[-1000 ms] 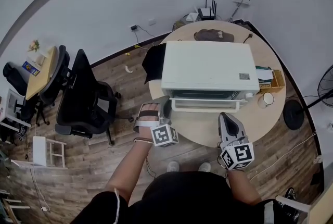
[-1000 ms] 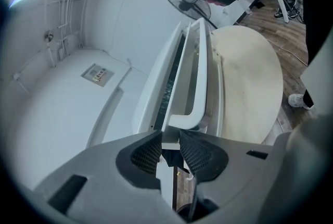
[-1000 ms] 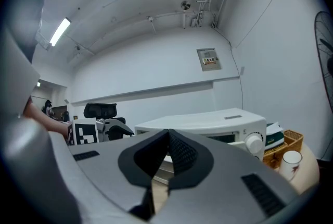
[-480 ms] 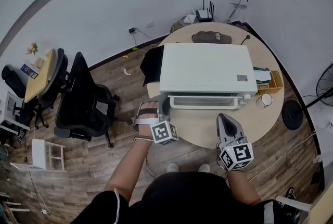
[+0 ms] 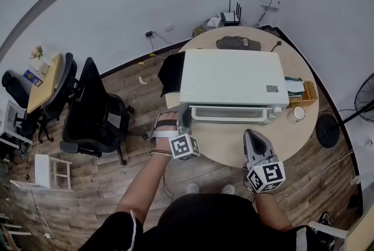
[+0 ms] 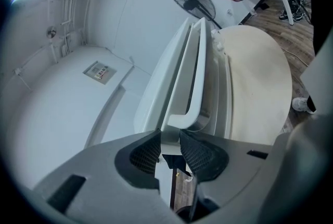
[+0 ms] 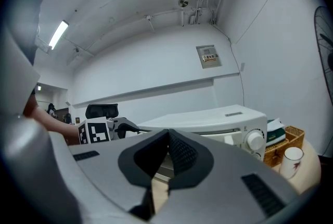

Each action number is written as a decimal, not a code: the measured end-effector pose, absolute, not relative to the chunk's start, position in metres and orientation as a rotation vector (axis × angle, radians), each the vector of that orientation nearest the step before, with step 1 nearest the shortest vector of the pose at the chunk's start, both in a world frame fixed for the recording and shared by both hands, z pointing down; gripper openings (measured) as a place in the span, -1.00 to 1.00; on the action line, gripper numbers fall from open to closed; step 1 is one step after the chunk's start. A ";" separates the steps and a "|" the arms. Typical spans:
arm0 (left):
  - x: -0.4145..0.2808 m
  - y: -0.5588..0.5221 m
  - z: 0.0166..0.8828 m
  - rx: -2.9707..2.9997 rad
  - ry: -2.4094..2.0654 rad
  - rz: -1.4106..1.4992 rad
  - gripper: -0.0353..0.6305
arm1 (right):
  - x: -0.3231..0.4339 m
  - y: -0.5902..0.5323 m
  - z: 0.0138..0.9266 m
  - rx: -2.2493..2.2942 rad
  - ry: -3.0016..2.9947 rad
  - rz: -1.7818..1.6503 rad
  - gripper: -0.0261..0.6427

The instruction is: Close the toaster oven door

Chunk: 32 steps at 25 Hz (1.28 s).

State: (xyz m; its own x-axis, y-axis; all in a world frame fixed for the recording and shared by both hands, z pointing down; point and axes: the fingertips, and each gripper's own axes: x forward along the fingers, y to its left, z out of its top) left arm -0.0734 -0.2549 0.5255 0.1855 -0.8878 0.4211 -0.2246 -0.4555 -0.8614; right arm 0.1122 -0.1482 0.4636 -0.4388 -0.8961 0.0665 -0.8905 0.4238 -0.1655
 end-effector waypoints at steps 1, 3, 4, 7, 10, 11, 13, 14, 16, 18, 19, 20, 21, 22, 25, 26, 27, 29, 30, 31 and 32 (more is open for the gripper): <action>-0.074 -0.255 0.525 -1.813 1.049 -1.295 -0.61 | 0.112 -0.148 0.462 -1.646 2.624 -0.271 -0.93; -0.074 -0.255 0.524 -1.808 1.055 -1.292 -0.60 | 0.112 -0.148 0.460 -1.648 2.626 -0.268 -0.93; -0.074 -0.255 0.523 -1.802 1.060 -1.287 -0.58 | 0.112 -0.148 0.460 -1.650 2.627 -0.265 -0.93; -0.075 -0.254 0.523 -1.791 1.078 -1.275 -0.56 | 0.112 -0.145 0.458 -1.650 2.634 -0.257 -0.93; -0.077 -0.254 0.521 -1.787 1.104 -1.268 -0.53 | 0.112 -0.142 0.459 -1.653 2.634 -0.262 -0.93; -0.077 -0.254 0.520 -1.785 1.114 -1.258 -0.51 | 0.113 -0.142 0.459 -1.657 2.632 -0.264 -0.93; -0.078 -0.252 0.515 -1.787 1.134 -1.236 -0.47 | 0.115 -0.141 0.461 -1.662 2.631 -0.268 -0.93; -0.079 -0.250 0.513 -1.793 1.142 -1.227 -0.47 | 0.115 -0.141 0.462 -1.663 2.632 -0.269 -0.93; -0.080 -0.245 0.511 -1.821 1.163 -1.212 -0.47 | 0.115 -0.140 0.463 -1.663 2.635 -0.268 -0.93; -0.081 -0.239 0.509 -1.864 1.192 -1.191 -0.47 | 0.113 -0.139 0.462 -1.658 2.640 -0.266 -0.93; -0.081 -0.236 0.507 -1.897 1.211 -1.173 -0.47 | 0.112 -0.138 0.461 -1.654 2.643 -0.263 -0.93; -0.080 -0.232 0.504 -1.947 1.238 -1.145 -0.47 | 0.110 -0.138 0.460 -1.651 2.646 -0.259 -0.93; -0.079 -0.229 0.501 -2.016 1.273 -1.108 -0.47 | 0.109 -0.137 0.460 -1.649 2.649 -0.254 -0.93; -0.077 -0.225 0.496 -2.096 1.311 -1.060 -0.47 | 0.109 -0.137 0.459 -1.650 2.650 -0.249 -0.93; -0.071 -0.213 0.478 -2.327 1.414 -0.886 -0.49 | 0.114 -0.139 0.456 -1.670 2.642 -0.233 -0.93; -0.070 -0.209 0.472 -2.392 1.443 -0.827 -0.53 | 0.116 -0.139 0.455 -1.677 2.638 -0.228 -0.93; -0.070 -0.205 0.467 -2.451 1.474 -0.770 -0.60 | 0.118 -0.139 0.454 -1.682 2.635 -0.222 -0.93; -0.072 -0.198 0.459 -2.547 1.535 -0.674 -0.74 | 0.120 -0.138 0.453 -1.689 2.636 -0.212 -0.93; -0.073 -0.195 0.455 -2.586 1.561 -0.630 -0.79 | 0.119 -0.137 0.454 -1.692 2.640 -0.207 -0.93; -0.074 -0.191 0.452 -2.624 1.581 -0.588 -0.83 | 0.118 -0.136 0.455 -1.693 2.647 -0.202 -0.93; -0.074 -0.188 0.449 -2.665 1.592 -0.545 -0.85 | 0.116 -0.133 0.456 -1.693 2.653 -0.199 -0.93</action>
State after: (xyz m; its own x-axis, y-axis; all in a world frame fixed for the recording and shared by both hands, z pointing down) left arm -0.0743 -0.1875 0.4492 0.4299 -0.8525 0.2975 -0.8560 -0.4896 -0.1662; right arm 0.1160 -0.1334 0.4560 -0.4234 -0.9026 0.0783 -0.9041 0.4155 -0.0994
